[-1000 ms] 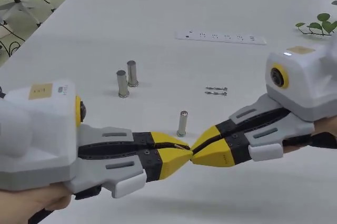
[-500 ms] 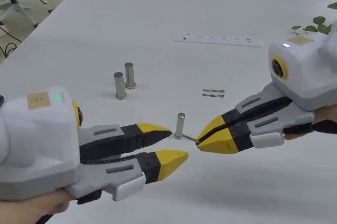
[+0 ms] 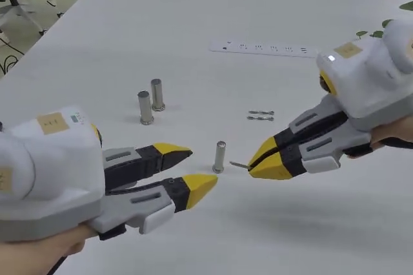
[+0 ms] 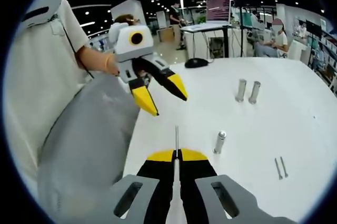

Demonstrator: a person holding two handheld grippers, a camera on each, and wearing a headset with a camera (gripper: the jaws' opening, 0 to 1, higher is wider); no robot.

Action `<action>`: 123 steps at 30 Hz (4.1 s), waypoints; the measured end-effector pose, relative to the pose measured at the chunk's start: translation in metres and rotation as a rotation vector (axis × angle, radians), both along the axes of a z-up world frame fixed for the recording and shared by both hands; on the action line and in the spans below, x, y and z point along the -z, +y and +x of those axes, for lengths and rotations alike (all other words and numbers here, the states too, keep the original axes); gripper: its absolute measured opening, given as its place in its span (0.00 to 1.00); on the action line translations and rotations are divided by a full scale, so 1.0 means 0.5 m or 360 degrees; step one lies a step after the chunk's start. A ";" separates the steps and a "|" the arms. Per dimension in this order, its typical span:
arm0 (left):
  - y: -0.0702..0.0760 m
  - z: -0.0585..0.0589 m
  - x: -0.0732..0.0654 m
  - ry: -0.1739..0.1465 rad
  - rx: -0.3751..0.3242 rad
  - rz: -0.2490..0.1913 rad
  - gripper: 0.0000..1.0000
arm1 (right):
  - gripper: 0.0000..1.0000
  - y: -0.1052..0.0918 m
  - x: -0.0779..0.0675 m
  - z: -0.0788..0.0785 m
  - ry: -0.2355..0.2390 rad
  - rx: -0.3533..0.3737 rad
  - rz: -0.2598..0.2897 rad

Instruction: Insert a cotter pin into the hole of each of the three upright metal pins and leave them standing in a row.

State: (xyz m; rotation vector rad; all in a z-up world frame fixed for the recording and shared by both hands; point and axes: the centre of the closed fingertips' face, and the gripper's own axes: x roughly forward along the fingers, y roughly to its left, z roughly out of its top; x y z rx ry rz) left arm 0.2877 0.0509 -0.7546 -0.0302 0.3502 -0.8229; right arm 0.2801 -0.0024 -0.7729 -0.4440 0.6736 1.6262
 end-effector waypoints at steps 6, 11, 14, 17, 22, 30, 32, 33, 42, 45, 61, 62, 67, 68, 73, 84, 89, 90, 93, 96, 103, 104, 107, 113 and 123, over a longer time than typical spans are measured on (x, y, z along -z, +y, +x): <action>-0.002 0.038 0.016 0.0017 -0.0079 0.0054 0.28 | 0.03 -0.010 0.022 0.029 -0.0029 0.0049 -0.0100; -0.010 0.060 0.032 0.0033 -0.0104 0.0097 0.28 | 0.03 -0.016 0.036 0.049 -0.0049 0.0093 -0.0162; -0.013 0.070 0.044 0.0052 -0.0118 0.0115 0.28 | 0.03 -0.020 0.045 0.060 -0.0069 0.0102 -0.0193; -0.013 0.082 0.061 0.0069 -0.0136 0.0155 0.27 | 0.03 -0.021 0.051 0.069 -0.0069 0.0115 -0.0203; -0.018 0.097 0.087 0.0094 -0.0144 0.0198 0.26 | 0.03 -0.021 0.060 0.083 -0.0081 0.0135 -0.0220; -0.029 0.121 0.122 0.0124 -0.0141 0.0250 0.25 | 0.03 -0.021 0.074 0.104 -0.0085 0.0163 -0.0247; -0.032 0.125 0.125 0.0122 -0.0140 0.0250 0.24 | 0.03 -0.018 0.075 0.109 -0.0080 0.0173 -0.0240; -0.034 0.128 0.126 0.0119 -0.0139 0.0249 0.23 | 0.03 -0.016 0.074 0.109 -0.0078 0.0173 -0.0235; -0.054 0.136 0.143 0.0134 -0.0111 0.0253 0.18 | 0.03 -0.007 0.081 0.120 -0.0079 0.0184 -0.0235; -0.057 0.136 0.153 0.0145 -0.0105 0.0265 0.16 | 0.03 -0.004 0.084 0.122 -0.0084 0.0181 -0.0242; -0.059 0.143 0.166 0.0121 -0.0121 0.0295 0.08 | 0.03 0.007 0.096 0.125 -0.0081 0.0156 -0.0272; -0.058 0.143 0.166 0.0118 -0.0121 0.0296 0.08 | 0.03 0.008 0.095 0.125 -0.0082 0.0155 -0.0274; -0.059 0.143 0.166 0.0098 -0.0123 0.0313 0.07 | 0.03 0.008 0.096 0.127 -0.0108 0.0133 -0.0297; -0.059 0.142 0.166 0.0099 -0.0124 0.0311 0.07 | 0.03 0.007 0.096 0.126 -0.0116 0.0127 -0.0302; -0.058 0.144 0.168 0.0088 -0.0134 0.0312 0.07 | 0.03 0.008 0.093 0.125 -0.0168 0.0103 -0.0340; -0.061 0.148 0.167 0.0081 -0.0145 0.0292 0.07 | 0.03 0.006 0.092 0.127 -0.0332 -0.0012 -0.0418; -0.060 0.149 0.167 0.0078 -0.0151 0.0288 0.07 | 0.03 0.005 0.092 0.131 -0.0379 -0.0058 -0.0444; -0.061 0.149 0.167 0.0079 -0.0154 0.0285 0.07 | 0.03 0.004 0.092 0.132 -0.0380 -0.0057 -0.0448; -0.061 0.150 0.167 0.0079 -0.0160 0.0284 0.07 | 0.03 0.006 0.088 0.138 -0.0396 -0.0051 -0.0455; -0.063 0.150 0.167 0.0080 -0.0159 0.0280 0.07 | 0.03 0.012 0.085 0.138 -0.0378 -0.0030 -0.0437; -0.065 0.148 0.167 0.0077 -0.0157 0.0278 0.07 | 0.03 0.027 0.085 0.137 -0.0391 -0.0049 -0.0421; -0.066 0.148 0.167 0.0077 -0.0156 0.0277 0.07 | 0.03 0.029 0.085 0.137 -0.0387 -0.0045 -0.0416; -0.066 0.147 0.167 0.0077 -0.0159 0.0274 0.07 | 0.03 0.033 0.085 0.137 -0.0386 -0.0040 -0.0405; -0.067 0.146 0.167 0.0076 -0.0162 0.0264 0.07 | 0.04 0.043 0.085 0.135 -0.0366 -0.0013 -0.0381; -0.067 0.146 0.167 0.0085 -0.0174 0.0241 0.07 | 0.06 0.041 0.088 0.129 -0.0342 0.0026 -0.0356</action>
